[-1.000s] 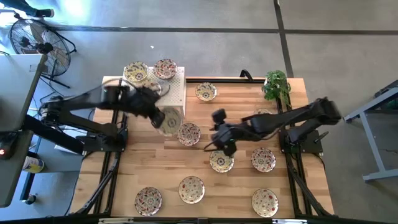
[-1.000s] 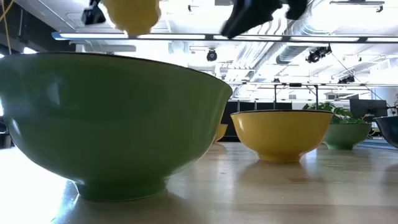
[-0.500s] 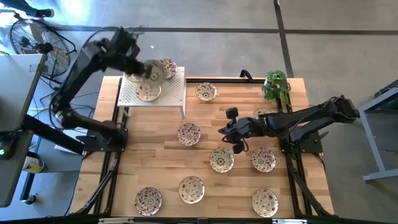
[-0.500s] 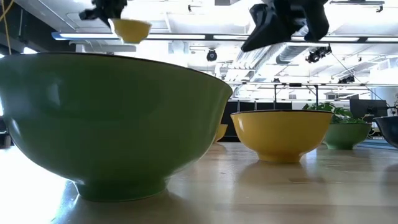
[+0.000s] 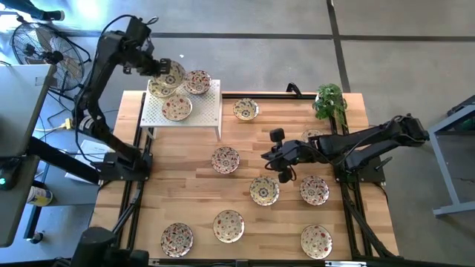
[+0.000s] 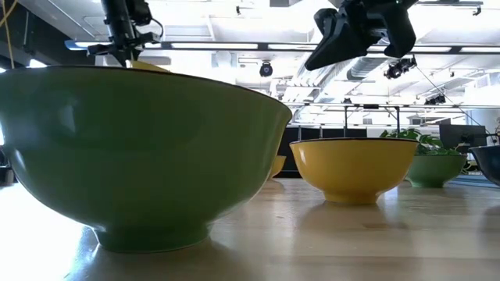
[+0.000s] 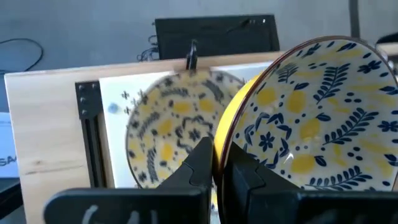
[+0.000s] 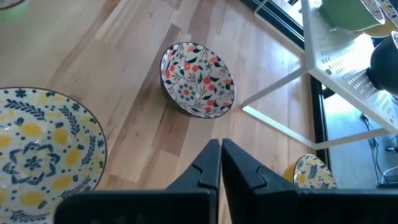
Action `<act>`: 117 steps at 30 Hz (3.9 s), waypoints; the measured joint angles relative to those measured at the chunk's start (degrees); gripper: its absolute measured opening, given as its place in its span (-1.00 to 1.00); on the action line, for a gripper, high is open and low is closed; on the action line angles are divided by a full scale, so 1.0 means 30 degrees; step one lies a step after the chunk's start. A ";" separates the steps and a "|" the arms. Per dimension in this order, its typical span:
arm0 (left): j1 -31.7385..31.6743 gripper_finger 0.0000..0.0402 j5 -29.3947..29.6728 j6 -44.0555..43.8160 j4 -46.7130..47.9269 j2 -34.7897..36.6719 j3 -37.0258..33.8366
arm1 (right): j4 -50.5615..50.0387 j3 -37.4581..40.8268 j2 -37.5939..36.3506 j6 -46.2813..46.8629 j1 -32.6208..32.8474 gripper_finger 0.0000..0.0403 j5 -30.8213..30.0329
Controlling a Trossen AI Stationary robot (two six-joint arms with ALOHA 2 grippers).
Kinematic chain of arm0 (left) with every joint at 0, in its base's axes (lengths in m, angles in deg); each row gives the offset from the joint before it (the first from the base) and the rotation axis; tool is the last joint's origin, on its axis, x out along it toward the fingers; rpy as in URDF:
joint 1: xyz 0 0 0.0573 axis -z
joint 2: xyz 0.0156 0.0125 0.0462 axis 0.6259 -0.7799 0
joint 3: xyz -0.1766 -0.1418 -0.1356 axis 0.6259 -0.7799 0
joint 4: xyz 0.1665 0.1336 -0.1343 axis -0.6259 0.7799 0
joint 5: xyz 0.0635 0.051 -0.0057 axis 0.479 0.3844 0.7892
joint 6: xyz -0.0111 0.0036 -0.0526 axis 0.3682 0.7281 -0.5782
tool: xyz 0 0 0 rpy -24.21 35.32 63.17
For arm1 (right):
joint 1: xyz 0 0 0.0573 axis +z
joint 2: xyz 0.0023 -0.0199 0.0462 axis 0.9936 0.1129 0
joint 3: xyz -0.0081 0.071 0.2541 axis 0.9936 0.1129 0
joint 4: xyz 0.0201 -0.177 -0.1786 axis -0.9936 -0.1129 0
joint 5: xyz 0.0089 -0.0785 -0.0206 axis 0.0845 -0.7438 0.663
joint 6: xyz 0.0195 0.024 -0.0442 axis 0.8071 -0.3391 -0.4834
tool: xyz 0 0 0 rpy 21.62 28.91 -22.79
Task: Pick & Place Mini bowls
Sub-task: Stack the yellow patterned bowl on top of the yellow patterned bowl on the shelf, then stack the blue patterned bowl on top of the blue patterned bowl on the shelf
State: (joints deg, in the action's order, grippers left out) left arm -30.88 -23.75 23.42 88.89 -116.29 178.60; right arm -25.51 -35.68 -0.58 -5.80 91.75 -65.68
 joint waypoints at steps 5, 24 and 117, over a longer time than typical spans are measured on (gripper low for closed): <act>0.0109 -0.94 0.0559 0.0044 0.0048 0.0005 -0.0269 | 0.0147 0.0000 0.0000 -0.0345 -0.0007 -1.00 -0.0023; 0.1304 -0.93 0.3900 -0.1270 0.0087 -0.0759 -0.0452 | 0.0131 0.0000 0.0000 -0.0847 0.0000 -1.00 0.0000; 1.1503 -0.97 0.4028 0.5139 -0.9127 0.3450 -0.0438 | 1.0333 0.3338 0.0022 0.4306 -0.3217 -1.00 0.3002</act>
State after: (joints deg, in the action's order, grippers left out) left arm 3.63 -11.66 38.83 61.51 -105.94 177.29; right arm 5.49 -25.67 -0.51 7.12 82.10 -56.68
